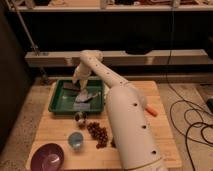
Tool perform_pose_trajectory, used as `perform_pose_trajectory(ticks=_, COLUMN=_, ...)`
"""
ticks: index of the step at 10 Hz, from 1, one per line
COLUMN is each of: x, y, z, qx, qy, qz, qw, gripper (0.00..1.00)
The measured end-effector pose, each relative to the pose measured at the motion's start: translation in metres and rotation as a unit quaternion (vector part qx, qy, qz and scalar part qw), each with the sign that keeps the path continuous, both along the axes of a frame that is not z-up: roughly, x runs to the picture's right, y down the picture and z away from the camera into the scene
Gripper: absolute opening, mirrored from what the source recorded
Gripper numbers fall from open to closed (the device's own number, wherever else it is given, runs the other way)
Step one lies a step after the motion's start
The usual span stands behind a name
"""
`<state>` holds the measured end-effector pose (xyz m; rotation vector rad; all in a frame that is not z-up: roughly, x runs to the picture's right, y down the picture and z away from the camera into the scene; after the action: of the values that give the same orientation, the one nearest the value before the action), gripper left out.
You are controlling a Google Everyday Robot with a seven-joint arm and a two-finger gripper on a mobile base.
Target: Wipe tray with eraser
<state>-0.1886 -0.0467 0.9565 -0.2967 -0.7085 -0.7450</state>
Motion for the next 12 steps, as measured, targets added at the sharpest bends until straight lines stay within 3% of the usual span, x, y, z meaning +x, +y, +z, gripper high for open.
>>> perform_pose_trajectory(ticks=5, x=0.015, y=0.053, z=-0.058, qx=-0.008, qy=-0.043, qz=-0.024, qw=0.9987, gripper=0.00)
perform_pose_trajectory(ticks=8, x=0.058, y=0.074, z=-0.085, qx=-0.010, qy=-0.057, qz=-0.040, qw=0.9975, gripper=0.00)
perform_pose_trajectory(ticks=10, x=0.091, y=0.084, z=-0.090, qx=-0.015, qy=-0.048, qz=-0.047, qw=0.9977, gripper=0.00)
perform_pose_trajectory(ticks=12, x=0.110, y=0.082, z=-0.086, qx=-0.018, qy=-0.028, qz=-0.048, qw=0.9983, gripper=0.00)
